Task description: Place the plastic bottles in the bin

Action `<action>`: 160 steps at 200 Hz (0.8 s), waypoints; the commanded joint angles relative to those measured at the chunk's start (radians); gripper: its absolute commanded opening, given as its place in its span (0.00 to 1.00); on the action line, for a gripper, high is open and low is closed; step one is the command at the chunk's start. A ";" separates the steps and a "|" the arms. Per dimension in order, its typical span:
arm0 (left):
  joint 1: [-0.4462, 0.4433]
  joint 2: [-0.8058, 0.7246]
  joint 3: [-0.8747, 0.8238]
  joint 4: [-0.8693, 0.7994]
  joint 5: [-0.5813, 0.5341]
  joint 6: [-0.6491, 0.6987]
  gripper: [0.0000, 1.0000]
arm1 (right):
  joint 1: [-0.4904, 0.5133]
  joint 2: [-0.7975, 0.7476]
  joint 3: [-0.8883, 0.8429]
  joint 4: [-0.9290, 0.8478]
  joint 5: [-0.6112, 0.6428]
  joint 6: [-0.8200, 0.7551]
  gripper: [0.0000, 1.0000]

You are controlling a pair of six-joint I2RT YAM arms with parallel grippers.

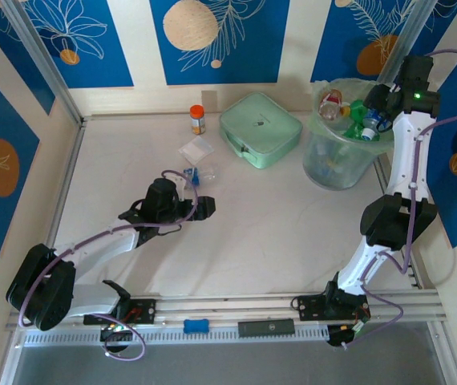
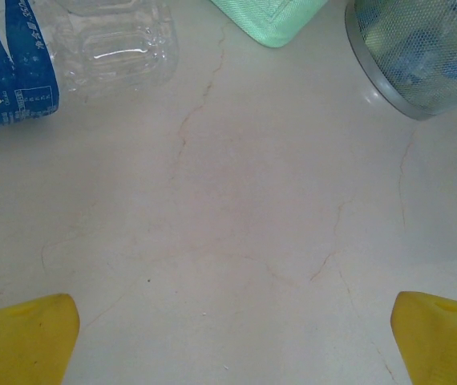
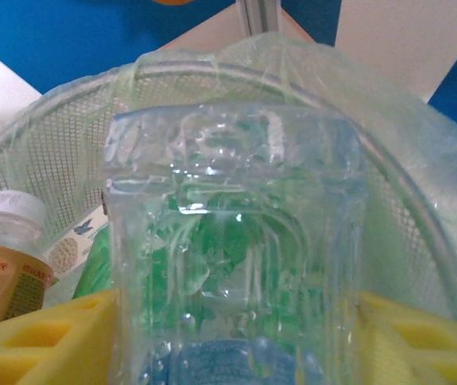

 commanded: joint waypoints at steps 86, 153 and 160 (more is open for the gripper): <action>-0.003 -0.040 0.027 -0.020 -0.080 0.050 0.99 | 0.002 -0.046 0.125 -0.051 0.063 -0.026 0.97; 0.067 -0.035 0.062 -0.034 -0.083 0.076 0.99 | 0.133 -0.224 -0.055 0.055 -0.109 -0.044 0.99; 0.081 -0.034 0.072 -0.035 -0.078 0.081 0.99 | 0.166 -0.259 -0.114 0.093 -0.132 -0.042 0.99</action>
